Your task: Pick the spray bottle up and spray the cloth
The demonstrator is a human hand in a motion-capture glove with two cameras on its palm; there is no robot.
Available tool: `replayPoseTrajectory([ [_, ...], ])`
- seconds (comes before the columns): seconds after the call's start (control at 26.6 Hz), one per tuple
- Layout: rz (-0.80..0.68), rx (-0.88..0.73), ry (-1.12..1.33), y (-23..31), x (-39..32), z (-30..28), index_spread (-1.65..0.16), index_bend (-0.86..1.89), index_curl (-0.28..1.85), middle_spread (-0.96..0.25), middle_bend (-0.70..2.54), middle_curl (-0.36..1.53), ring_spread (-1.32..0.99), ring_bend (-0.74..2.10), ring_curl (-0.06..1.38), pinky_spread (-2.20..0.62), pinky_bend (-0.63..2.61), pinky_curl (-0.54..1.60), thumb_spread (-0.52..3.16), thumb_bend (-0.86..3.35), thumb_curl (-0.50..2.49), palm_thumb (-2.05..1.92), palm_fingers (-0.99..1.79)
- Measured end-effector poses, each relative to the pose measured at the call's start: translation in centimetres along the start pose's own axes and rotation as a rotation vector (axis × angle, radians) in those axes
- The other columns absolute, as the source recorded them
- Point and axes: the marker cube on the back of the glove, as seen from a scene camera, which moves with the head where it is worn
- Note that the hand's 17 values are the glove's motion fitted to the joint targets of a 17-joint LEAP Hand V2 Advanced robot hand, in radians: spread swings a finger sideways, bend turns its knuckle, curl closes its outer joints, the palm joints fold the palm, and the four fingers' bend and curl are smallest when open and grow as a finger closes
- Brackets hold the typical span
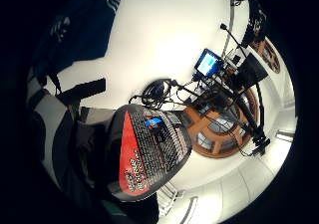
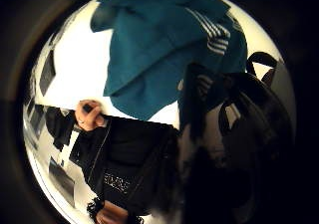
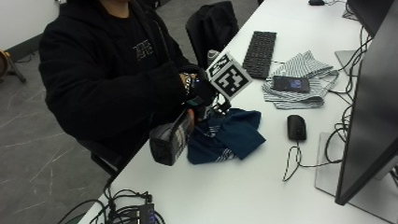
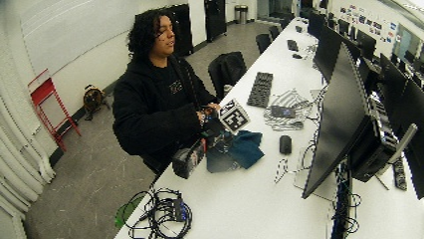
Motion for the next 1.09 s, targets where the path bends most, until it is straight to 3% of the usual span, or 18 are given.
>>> replayPoseTrajectory([
  [0.45, -0.326, 0.696, -0.438, -0.7, -5.2, -14.9, -0.27, 0.26, 0.59, -0.20, 0.66, 0.56, -0.23, 0.70, 0.47, -0.32, 0.48, 0.41, 0.52, -0.03, 0.80, 0.92, 1.37],
  [0.72, -0.560, 0.859, -0.901, -3.9, -9.9, -19.4, -0.27, 0.25, 0.60, -0.20, 0.66, 0.56, -0.23, 0.71, 0.48, -0.32, 0.48, 0.41, 0.53, -0.03, 0.81, 0.92, 1.37],
  [0.79, -0.562, 0.908, -1.056, -4.9, -10.5, -19.8, -0.27, 0.25, 0.60, -0.20, 0.66, 0.56, -0.22, 0.71, 0.48, -0.32, 0.48, 0.41, 0.53, -0.03, 0.81, 0.92, 1.37],
  [0.9, -0.430, 1.069, -1.233, -8.1, -10.8, -20.1, -0.27, 0.25, 0.60, -0.20, 0.66, 0.56, -0.22, 0.71, 0.48, -0.31, 0.48, 0.41, 0.54, -0.02, 0.81, 0.93, 1.37],
  [1.09, -0.344, 1.213, -1.306, -11.3, -12.4, -19.4, -0.27, 0.25, 0.61, -0.20, 0.67, 0.56, -0.22, 0.70, 0.48, -0.31, 0.48, 0.42, 0.54, -0.02, 0.82, 0.93, 1.37],
])
